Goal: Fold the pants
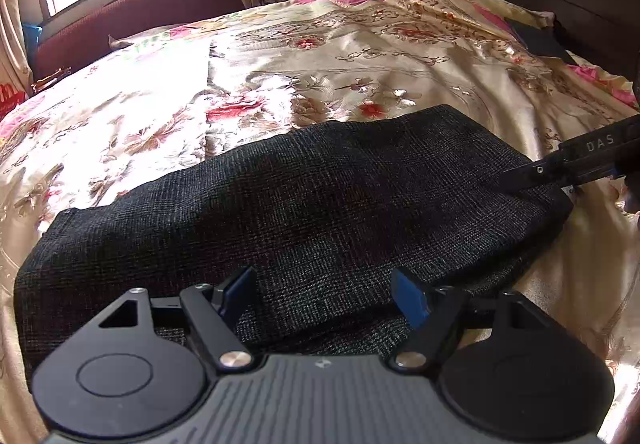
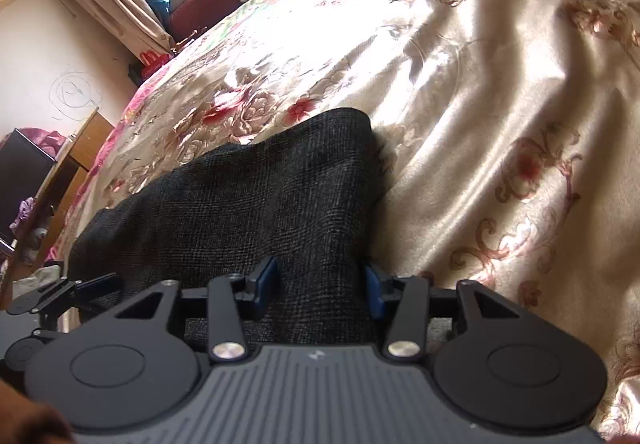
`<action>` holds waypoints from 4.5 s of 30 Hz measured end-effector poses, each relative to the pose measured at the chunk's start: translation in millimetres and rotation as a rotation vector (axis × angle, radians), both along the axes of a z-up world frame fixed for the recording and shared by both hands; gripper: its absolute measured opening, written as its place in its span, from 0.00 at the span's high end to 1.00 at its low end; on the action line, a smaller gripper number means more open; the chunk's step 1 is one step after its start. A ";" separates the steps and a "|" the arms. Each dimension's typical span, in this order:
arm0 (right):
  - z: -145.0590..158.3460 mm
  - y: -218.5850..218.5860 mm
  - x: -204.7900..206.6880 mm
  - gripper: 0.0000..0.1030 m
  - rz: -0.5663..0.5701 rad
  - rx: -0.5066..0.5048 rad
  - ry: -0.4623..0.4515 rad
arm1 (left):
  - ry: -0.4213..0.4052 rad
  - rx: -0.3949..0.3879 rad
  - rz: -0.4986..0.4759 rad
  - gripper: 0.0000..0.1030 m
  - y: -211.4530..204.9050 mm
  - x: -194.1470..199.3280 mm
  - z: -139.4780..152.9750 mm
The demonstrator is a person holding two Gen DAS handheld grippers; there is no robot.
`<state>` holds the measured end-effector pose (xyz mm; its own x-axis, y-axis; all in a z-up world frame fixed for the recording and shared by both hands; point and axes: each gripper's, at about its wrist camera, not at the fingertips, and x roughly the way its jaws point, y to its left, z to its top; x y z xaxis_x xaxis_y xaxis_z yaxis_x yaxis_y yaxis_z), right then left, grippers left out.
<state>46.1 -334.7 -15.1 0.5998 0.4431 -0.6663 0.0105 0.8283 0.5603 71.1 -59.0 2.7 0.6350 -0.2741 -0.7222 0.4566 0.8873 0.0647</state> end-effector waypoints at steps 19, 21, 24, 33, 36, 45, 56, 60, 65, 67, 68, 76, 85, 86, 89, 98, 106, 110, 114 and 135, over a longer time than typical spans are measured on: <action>-40.9 -13.7 38.3 0.74 0.045 0.387 0.051 | -0.009 0.006 -0.068 0.15 -9.1 -2.0 -1.8; -36.3 -19.4 29.9 0.73 0.056 0.371 0.036 | -0.011 0.006 -0.075 0.15 -7.8 -3.6 -1.8; -44.3 -21.5 33.2 0.74 0.011 0.427 0.052 | -0.001 -0.001 -0.072 0.15 -10.2 -1.7 -5.4; -29.0 -12.0 13.2 0.85 -0.125 0.554 -0.063 | 0.046 -0.026 -0.141 0.15 -37.6 2.6 -5.9; -18.9 -32.4 -12.7 0.89 -0.185 0.558 -0.098 | 0.070 -0.032 -0.206 0.16 -60.4 -1.9 -6.1; 12.7 -87.4 -48.2 0.92 -0.256 0.403 -0.092 | 0.094 -0.113 -0.379 0.16 -133.8 -21.0 -3.3; 78.3 -39.7 -25.2 0.92 -0.189 0.212 -0.099 | -0.033 -0.141 -0.333 0.15 -86.5 -31.3 29.8; 96.9 18.0 6.9 0.92 -0.105 0.165 -0.099 | -0.104 -0.100 -0.236 0.15 -30.7 -38.7 38.7; 106.2 109.7 43.3 0.92 0.036 0.106 -0.098 | -0.130 -0.083 -0.111 0.15 28.0 -42.9 39.2; 104.0 147.6 56.2 0.87 0.059 0.043 -0.094 | -0.136 -0.110 -0.066 0.15 46.5 -45.8 39.8; 100.7 167.2 63.2 0.85 0.078 0.000 -0.079 | -0.138 -0.124 -0.052 0.15 53.2 -47.0 40.3; 88.7 261.1 64.7 0.99 0.313 -0.113 -0.090 | -0.147 -0.190 0.046 0.15 103.9 -56.1 38.4; 90.9 262.0 80.0 0.70 0.201 -0.431 -0.060 | -0.112 -0.252 0.052 0.15 94.8 -40.6 29.1; 87.7 260.9 86.3 0.70 0.187 -0.451 -0.053 | -0.101 -0.254 0.059 0.15 90.5 -33.3 25.7; 79.3 257.7 106.8 0.67 0.159 -0.432 -0.002 | -0.028 -0.232 0.093 0.15 79.8 -16.1 14.8; 55.2 265.1 140.0 0.66 0.238 -0.498 0.060 | -0.011 -0.177 0.100 0.42 60.5 -3.8 -3.4; 81.4 251.3 127.4 0.93 0.255 -0.343 0.025 | 0.010 -0.297 0.154 0.68 93.8 -6.7 2.1; 105.9 260.0 122.4 0.99 0.298 -0.231 -0.039 | -0.044 -0.331 0.155 0.70 108.0 -23.8 16.6; 123.4 284.0 119.8 0.98 0.351 -0.309 -0.120 | -0.049 -0.313 0.189 0.84 119.3 -21.8 17.0; 75.0 246.2 134.5 0.93 0.207 -0.401 0.114 | 0.005 -0.339 0.143 0.73 104.7 -18.0 5.4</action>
